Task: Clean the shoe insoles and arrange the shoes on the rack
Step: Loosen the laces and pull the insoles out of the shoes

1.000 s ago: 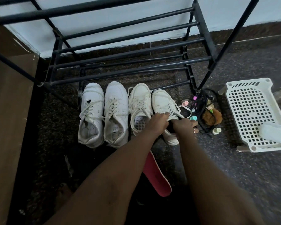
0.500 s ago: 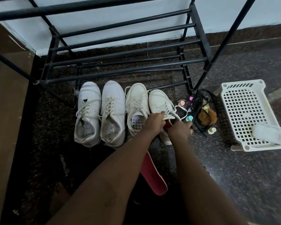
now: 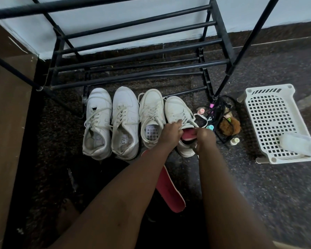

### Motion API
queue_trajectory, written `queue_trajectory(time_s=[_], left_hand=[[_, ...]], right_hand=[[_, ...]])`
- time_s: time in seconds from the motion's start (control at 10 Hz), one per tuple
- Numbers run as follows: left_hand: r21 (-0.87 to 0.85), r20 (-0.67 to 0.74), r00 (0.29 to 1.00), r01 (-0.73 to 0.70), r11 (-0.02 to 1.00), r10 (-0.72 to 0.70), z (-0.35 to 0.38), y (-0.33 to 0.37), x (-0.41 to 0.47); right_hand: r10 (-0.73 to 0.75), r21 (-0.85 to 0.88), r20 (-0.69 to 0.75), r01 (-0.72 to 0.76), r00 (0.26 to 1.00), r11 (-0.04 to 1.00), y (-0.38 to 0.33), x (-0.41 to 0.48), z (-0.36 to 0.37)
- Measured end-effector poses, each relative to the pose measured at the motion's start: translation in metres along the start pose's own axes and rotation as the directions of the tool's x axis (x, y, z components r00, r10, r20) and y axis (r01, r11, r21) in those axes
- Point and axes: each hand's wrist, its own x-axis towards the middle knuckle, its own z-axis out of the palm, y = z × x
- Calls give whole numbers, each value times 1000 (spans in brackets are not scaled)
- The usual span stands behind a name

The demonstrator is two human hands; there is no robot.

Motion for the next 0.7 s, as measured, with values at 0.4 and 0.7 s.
queue_trajectory(time_s=[0.4, 0.7], left_hand=[[99, 67, 993, 95, 991, -102, -7, 11, 25], [-156, 47, 900, 435, 887, -433, -8, 29, -3]], right_hand=[[-29, -167, -54, 20, 998, 986, 20, -47, -71], [138, -79, -36, -141, 990, 987, 13, -83, -114]])
